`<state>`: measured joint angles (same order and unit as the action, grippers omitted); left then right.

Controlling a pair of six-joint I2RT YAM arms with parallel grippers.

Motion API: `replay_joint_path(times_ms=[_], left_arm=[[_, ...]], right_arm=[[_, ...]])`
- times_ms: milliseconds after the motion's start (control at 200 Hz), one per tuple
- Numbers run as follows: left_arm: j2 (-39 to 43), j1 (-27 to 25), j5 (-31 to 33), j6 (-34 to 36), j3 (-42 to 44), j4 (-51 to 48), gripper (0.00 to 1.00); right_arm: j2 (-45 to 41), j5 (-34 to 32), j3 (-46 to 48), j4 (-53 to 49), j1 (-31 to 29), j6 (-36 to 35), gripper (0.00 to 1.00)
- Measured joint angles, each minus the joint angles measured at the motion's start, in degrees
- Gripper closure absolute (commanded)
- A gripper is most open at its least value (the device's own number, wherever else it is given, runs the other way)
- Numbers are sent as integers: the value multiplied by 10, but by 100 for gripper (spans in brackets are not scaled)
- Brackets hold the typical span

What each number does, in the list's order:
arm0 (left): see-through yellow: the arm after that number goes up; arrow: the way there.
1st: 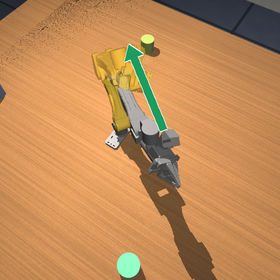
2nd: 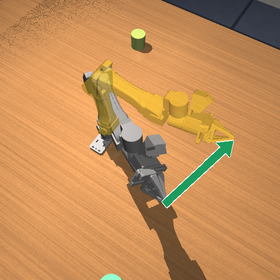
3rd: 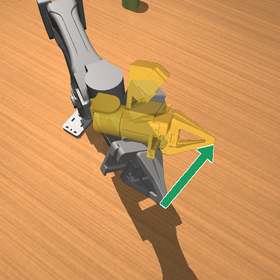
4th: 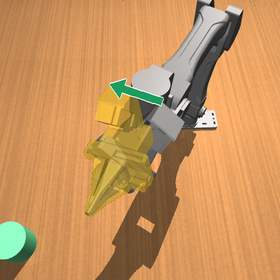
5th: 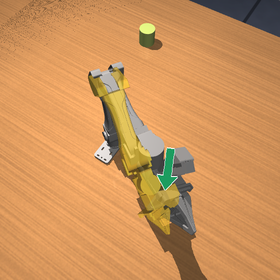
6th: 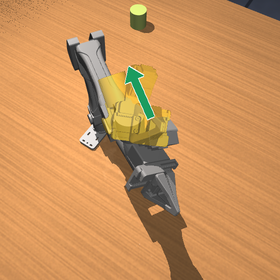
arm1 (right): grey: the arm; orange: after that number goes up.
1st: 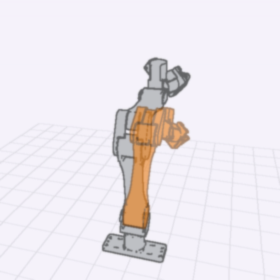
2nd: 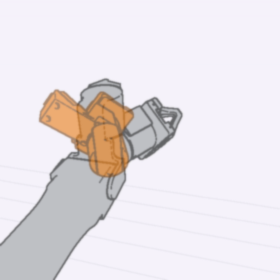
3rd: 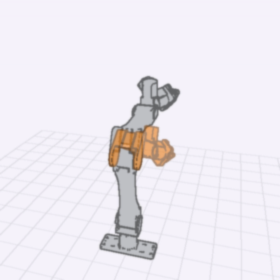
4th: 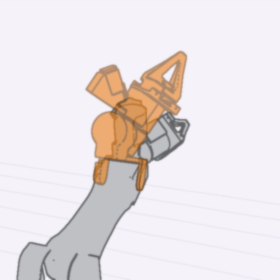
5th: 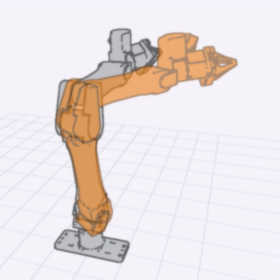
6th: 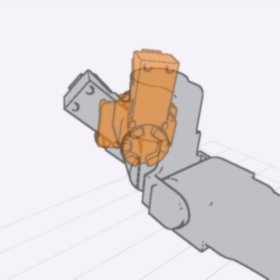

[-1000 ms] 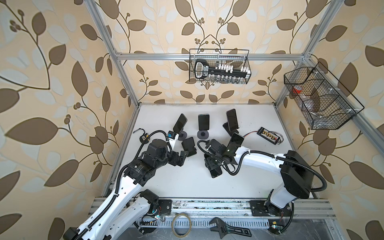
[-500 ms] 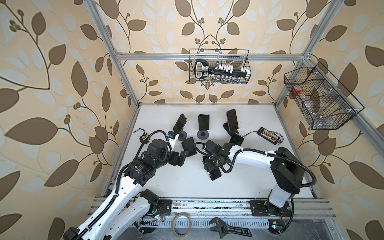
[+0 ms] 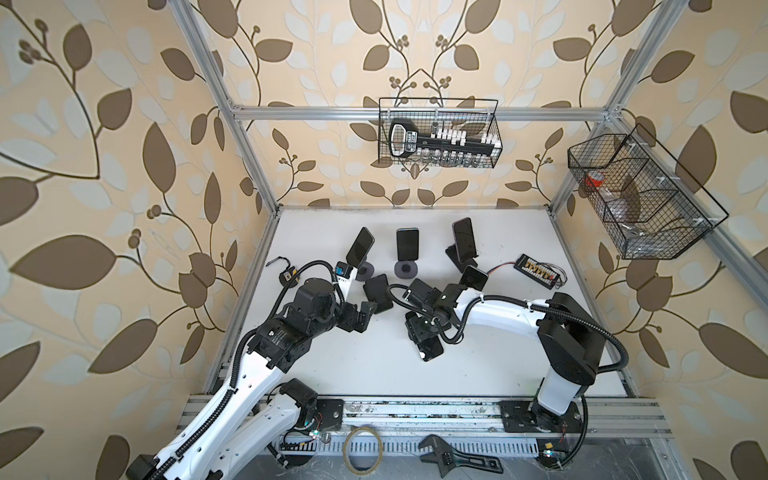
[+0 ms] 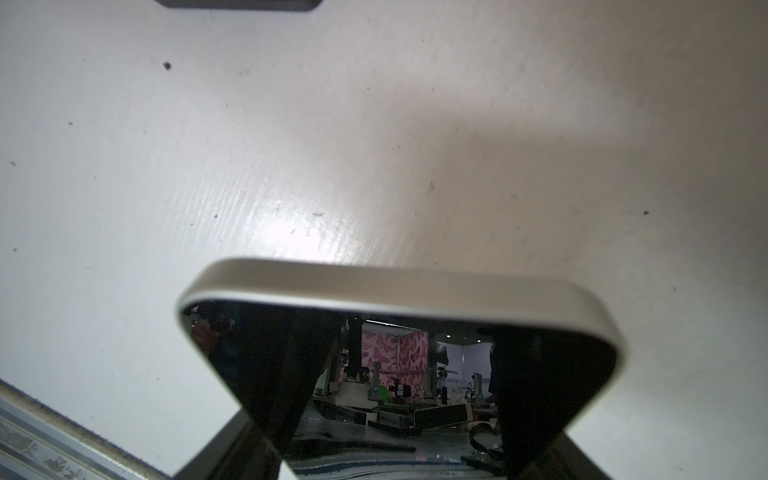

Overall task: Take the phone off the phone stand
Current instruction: 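Carry the silver phone toward the robot and lower it near the table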

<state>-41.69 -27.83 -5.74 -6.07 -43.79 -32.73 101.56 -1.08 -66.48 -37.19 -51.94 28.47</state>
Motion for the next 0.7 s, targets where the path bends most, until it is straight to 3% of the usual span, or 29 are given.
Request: replay_joint_path(times_ms=[700], left_arm=[[3, 0, 0, 0, 0, 0, 1]], right_arm=[[29, 0, -35, -29, 7, 0, 37]])
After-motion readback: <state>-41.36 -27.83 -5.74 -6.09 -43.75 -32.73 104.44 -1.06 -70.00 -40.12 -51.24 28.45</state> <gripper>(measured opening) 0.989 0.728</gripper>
